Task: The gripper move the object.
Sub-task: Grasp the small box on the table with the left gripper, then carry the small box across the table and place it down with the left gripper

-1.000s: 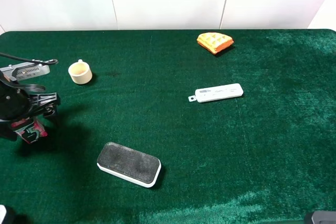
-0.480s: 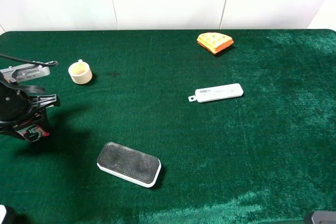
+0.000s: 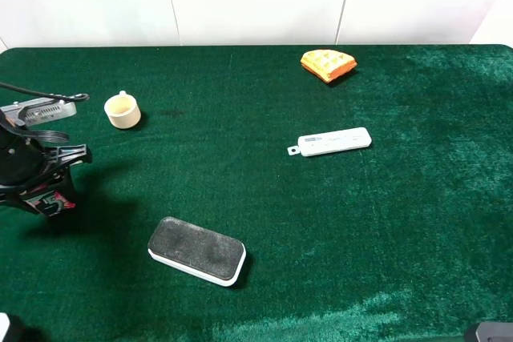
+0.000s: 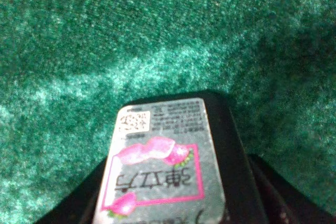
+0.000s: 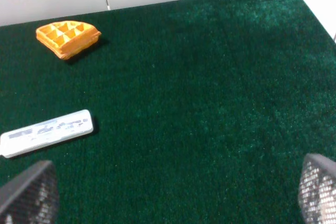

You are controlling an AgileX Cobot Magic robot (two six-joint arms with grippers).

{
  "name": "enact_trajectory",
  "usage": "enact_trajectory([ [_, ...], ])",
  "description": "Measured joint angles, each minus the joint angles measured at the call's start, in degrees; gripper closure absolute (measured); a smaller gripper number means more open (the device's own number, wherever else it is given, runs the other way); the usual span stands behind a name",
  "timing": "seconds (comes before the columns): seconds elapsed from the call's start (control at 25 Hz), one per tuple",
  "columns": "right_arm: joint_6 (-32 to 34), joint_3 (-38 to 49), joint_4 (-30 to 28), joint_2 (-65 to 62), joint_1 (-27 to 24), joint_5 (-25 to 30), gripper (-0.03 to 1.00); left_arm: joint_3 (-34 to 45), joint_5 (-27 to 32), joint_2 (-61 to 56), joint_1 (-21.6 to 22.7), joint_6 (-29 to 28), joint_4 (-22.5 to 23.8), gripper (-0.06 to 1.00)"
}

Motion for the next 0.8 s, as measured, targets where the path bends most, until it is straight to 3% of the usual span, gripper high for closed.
enact_trajectory([
  [0.44, 0.0, 0.0, -0.1, 0.0, 0.0, 0.0, 0.27, 0.1, 3.9, -4.8, 0.0, 0.2, -2.5, 0.45],
  [0.8, 0.0, 0.0, -0.1, 0.0, 0.0, 0.0, 0.27, -6.2, 15.9, -12.8, 0.0, 2.2, -2.5, 0.45],
])
